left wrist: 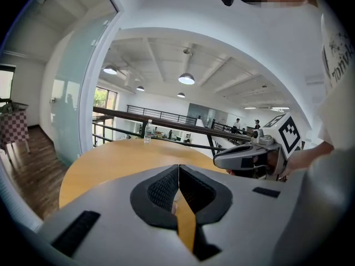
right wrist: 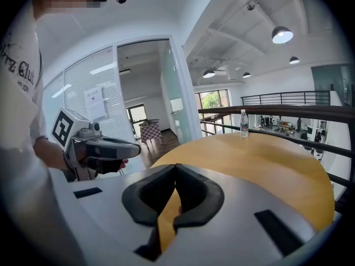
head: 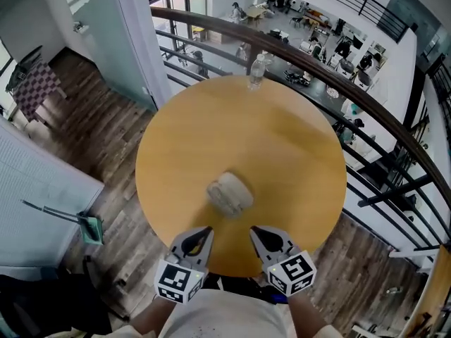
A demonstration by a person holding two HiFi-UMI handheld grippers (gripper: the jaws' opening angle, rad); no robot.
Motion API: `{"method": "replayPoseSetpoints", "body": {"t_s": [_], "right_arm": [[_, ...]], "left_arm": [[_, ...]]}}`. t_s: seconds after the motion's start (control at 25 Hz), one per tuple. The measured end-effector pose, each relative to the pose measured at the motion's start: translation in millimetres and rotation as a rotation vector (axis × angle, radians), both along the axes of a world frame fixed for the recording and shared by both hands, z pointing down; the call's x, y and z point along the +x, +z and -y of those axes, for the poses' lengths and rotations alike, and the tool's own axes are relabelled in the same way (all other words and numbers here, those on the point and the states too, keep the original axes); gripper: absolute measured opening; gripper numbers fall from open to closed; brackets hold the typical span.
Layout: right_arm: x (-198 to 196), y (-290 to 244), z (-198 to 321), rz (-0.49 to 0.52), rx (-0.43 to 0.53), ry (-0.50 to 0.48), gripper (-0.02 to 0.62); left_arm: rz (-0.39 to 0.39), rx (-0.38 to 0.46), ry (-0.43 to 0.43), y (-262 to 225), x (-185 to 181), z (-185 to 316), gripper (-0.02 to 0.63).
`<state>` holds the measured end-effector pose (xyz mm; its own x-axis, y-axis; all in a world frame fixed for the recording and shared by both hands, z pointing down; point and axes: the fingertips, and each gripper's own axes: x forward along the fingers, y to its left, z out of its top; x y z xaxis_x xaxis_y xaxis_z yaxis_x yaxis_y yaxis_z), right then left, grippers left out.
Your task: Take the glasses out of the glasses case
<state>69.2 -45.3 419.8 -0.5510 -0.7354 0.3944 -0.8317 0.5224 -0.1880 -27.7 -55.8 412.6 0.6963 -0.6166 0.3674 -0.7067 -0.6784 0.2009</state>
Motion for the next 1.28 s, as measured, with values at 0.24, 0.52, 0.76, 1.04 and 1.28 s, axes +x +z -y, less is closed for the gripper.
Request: {"method": "replayPoseSetpoints", "body": {"t_s": [0.24, 0.52, 0.76, 1.04, 1.28], "right_arm": [[-5.2, 29.8, 19.4, -0.057, -0.044, -0.023, 0.025], [-12.1, 68.4, 41.0, -0.082, -0.105, -0.036, 0.025], [-17.7, 105.6, 59.7, -0.104, -0.160, -0.054, 0.026], [-23.8, 145.6, 78.0, -0.137, -0.203, -0.086, 0.026], [-24.0, 164.8, 90.2, -0.130, -0.226, -0.083, 0.026]], "left_arm": [[0.001, -0.035, 0.001, 24.0, -1.8, 18.7, 0.025], [0.016, -0.074, 0.010, 56.3, -4.2, 36.8, 0.025], [0.028, -0.097, 0.027, 75.3, 1.1, 50.7, 0.025], [0.039, -0.125, 0.040, 92.3, 2.6, 61.8, 0.025], [0.045, -0.150, 0.041, 102.9, 0.3, 67.8, 0.025]]}}
